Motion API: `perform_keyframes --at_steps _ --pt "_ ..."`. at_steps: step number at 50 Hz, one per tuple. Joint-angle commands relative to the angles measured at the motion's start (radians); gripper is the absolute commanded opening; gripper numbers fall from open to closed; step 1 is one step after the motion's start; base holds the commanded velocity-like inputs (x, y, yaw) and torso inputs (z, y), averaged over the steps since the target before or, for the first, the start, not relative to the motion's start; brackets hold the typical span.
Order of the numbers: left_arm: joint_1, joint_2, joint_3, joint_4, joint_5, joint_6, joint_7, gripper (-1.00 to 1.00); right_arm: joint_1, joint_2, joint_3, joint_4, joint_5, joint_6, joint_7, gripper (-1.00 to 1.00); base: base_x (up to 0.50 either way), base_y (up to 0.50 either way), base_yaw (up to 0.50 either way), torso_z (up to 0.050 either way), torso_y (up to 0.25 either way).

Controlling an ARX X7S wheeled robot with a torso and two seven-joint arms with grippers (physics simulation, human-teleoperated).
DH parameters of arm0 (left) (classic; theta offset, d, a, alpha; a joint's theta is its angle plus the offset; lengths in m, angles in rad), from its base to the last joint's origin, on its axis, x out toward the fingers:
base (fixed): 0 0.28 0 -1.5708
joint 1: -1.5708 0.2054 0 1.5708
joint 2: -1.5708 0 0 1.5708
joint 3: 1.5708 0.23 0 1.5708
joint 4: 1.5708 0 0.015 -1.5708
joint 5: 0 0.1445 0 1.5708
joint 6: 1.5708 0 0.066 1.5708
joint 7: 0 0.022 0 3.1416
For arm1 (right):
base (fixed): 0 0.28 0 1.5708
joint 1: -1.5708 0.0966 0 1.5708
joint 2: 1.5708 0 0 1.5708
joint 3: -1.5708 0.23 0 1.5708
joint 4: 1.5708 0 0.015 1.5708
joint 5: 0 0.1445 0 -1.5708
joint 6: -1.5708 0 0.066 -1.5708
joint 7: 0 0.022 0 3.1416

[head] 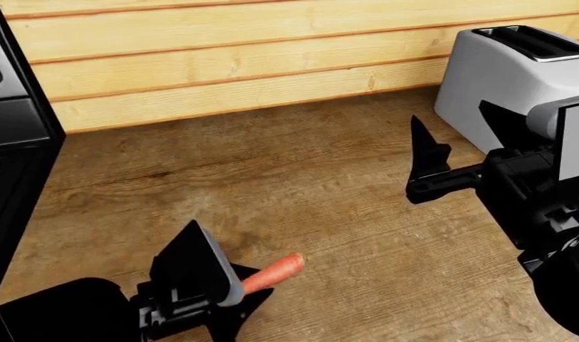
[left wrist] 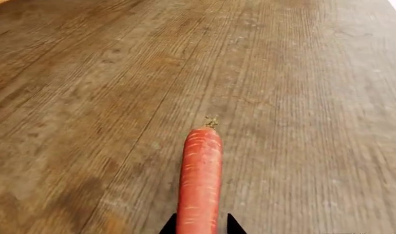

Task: Pick the tomato, carrot from the counter and place them in the cabinet. Then close the cabinet.

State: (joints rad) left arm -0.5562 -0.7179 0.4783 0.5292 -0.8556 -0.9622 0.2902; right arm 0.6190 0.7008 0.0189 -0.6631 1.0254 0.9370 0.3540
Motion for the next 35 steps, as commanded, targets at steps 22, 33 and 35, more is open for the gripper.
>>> perform_keyframes --at_steps 22,33,35 --pt "-0.039 -0.029 -0.182 0.097 -0.103 -0.077 -0.154 -1.00 0.003 0.019 0.018 -0.012 0.032 0.006 0.023 1.00 0.00 0.00 0.00 0.000 0.000" --pt "-0.146 -0.052 -0.385 0.215 -0.379 -0.126 -0.277 -1.00 0.010 0.027 0.025 -0.019 0.050 0.014 0.036 1.00 0.00 0.00 0.00 0.000 0.000" --pt "-0.171 -0.060 -0.424 0.246 -0.442 -0.122 -0.314 -1.00 0.010 0.027 0.025 -0.020 0.052 0.015 0.037 1.00 0.00 0.00 0.00 0.000 0.000"
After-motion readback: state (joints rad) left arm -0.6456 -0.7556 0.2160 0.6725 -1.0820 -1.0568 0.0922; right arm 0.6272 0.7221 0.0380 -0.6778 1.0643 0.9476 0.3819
